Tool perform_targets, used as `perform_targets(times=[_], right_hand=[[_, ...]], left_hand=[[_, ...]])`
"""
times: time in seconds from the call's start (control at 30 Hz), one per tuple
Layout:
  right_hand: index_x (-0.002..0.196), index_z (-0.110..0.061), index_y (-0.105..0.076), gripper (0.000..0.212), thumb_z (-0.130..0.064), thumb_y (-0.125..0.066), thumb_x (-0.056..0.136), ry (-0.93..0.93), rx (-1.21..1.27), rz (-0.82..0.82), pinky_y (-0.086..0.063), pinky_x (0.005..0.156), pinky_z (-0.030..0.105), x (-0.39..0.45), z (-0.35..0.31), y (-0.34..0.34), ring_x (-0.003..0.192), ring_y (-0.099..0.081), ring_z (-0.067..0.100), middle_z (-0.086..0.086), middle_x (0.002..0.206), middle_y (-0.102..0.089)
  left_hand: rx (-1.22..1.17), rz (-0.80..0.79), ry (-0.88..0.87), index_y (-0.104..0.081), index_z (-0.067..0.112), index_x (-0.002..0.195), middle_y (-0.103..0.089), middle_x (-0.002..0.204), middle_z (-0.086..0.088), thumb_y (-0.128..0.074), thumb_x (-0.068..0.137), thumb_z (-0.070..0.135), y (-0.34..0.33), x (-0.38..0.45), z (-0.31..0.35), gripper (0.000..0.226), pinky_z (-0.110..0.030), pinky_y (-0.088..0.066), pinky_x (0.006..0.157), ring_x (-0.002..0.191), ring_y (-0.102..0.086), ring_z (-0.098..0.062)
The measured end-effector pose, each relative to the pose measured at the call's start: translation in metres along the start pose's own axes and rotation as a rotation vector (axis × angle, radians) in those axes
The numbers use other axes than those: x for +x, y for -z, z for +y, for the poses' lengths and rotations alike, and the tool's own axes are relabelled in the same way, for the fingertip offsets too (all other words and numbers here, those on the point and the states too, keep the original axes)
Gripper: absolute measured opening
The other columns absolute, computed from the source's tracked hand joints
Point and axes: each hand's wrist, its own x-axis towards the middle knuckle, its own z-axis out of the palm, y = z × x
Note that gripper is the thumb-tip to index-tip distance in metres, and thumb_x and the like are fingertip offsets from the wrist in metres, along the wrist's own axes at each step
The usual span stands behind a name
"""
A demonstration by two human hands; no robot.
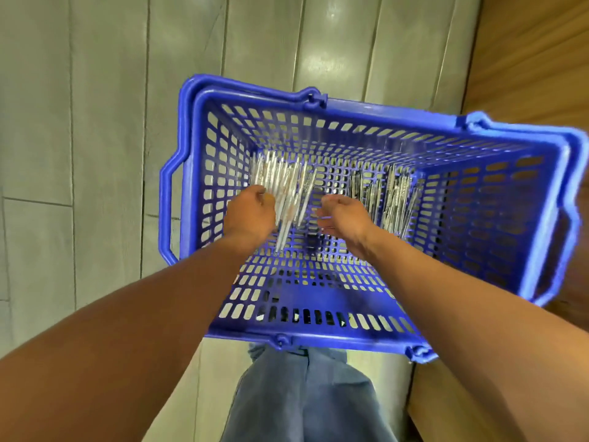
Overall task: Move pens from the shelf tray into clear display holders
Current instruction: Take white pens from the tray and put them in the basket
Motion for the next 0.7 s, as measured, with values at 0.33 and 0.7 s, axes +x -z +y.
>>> perform_targets(times=[0.33,0.7], right_hand=[[0.102,-0.016,-0.06,0.036,-0.037,-0.03,0.105,-0.017,0.505,0.094,-0.045,0.057,0.025,-0.202,-0.052,0.063,0.06,-0.061,0.013,0.003,0.083,-0.066],[0.104,-0.015,-0.061,0.039,-0.04,-0.031,0.104,0.248,0.91,0.169,-0.05,0.061,0.025,-0.494,-0.122,0.156,0.064,-0.064,0.015,0.007,0.087,-0.071]], left_hand=[[-0.449,-0.265,0.168,-0.062,0.017,0.111,-0.069,0.108,-0.005,-0.04,0.106,0.033,0.114,-0.135,0.109,0.027,-0.029,-0.048,0.073,0.089,-0.064,-0.018],[-0.556,-0.405,-0.047,-0.063,0.017,0.105,-0.071,0.102,-0.006,-0.036,0.106,0.032,0.216,-0.334,0.309,0.03,-0.028,-0.051,0.069,0.081,-0.065,-0.018]])
